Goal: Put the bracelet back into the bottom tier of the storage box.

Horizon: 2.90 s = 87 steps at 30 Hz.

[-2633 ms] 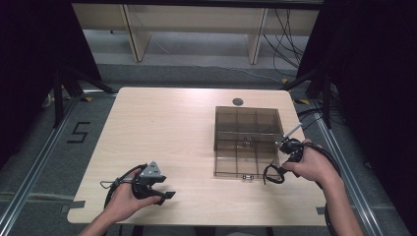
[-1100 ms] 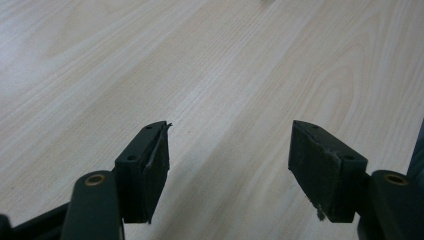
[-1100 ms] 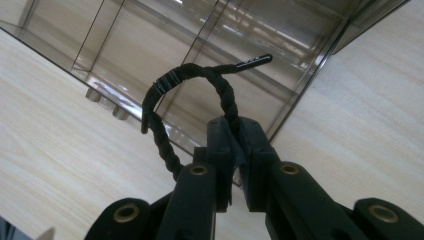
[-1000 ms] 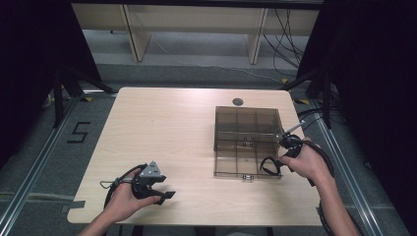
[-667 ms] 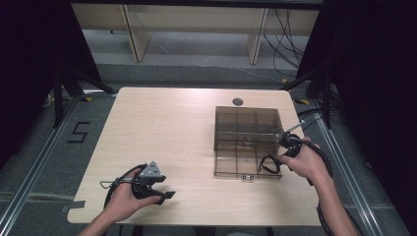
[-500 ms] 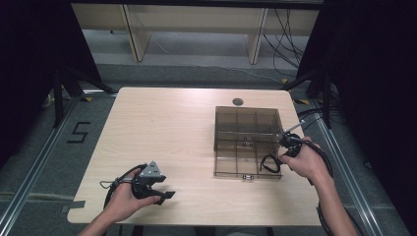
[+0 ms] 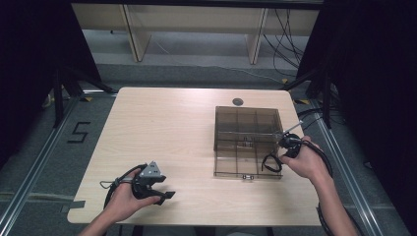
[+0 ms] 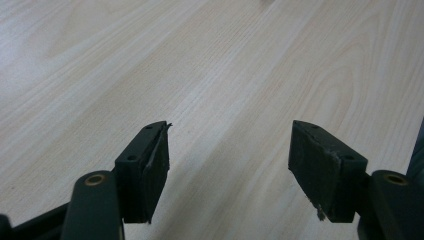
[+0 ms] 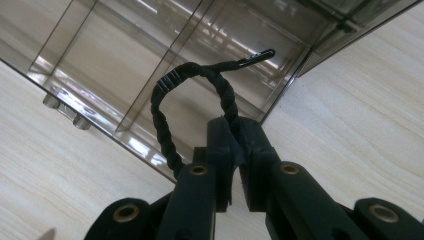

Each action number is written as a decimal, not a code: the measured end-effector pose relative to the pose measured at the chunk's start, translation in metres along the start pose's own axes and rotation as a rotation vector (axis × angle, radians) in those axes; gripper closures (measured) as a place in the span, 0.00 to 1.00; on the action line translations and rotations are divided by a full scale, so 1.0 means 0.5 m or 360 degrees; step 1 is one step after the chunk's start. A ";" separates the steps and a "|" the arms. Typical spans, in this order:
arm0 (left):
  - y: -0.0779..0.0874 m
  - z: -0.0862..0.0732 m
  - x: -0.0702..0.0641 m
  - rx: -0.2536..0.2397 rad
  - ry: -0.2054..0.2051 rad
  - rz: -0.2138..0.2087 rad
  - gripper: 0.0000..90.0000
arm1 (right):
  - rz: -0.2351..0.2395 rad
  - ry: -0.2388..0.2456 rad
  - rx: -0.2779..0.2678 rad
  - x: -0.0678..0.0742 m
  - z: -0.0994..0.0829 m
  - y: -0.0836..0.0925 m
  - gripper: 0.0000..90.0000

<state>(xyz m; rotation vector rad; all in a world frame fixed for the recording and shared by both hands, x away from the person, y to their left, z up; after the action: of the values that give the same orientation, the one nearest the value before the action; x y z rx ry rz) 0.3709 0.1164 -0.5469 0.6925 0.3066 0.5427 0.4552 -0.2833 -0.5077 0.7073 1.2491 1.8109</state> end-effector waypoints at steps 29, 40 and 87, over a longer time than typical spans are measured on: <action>-0.002 0.000 -0.002 -0.0003 0.0012 -0.0004 0.36 | -0.0005 0.0326 0.0066 0.036 0.000 -0.043 0.94; -0.002 -0.001 0.001 0.0009 -0.0006 0.0001 0.36 | -0.0012 0.0350 0.0101 0.036 -0.003 -0.054 0.94; -0.001 -0.001 0.002 0.0010 -0.0007 0.0003 0.36 | -0.0112 0.0343 -0.0302 0.057 0.080 -0.073 1.00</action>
<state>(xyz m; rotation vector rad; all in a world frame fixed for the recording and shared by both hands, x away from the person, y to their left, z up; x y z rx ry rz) 0.3714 0.1170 -0.5476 0.7003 0.3036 0.5419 0.4835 -0.2325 -0.5277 0.3661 1.2015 1.9549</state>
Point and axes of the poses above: each handheld gripper's, and its own axes: y roughly backward along the jaws, z roughly out of its top, x roughly to its left, the point moved 8 cm from there along -y, roughly forward along the jaws, and after that the axes turned 4 degrees about -x, right-handed, at the moved point
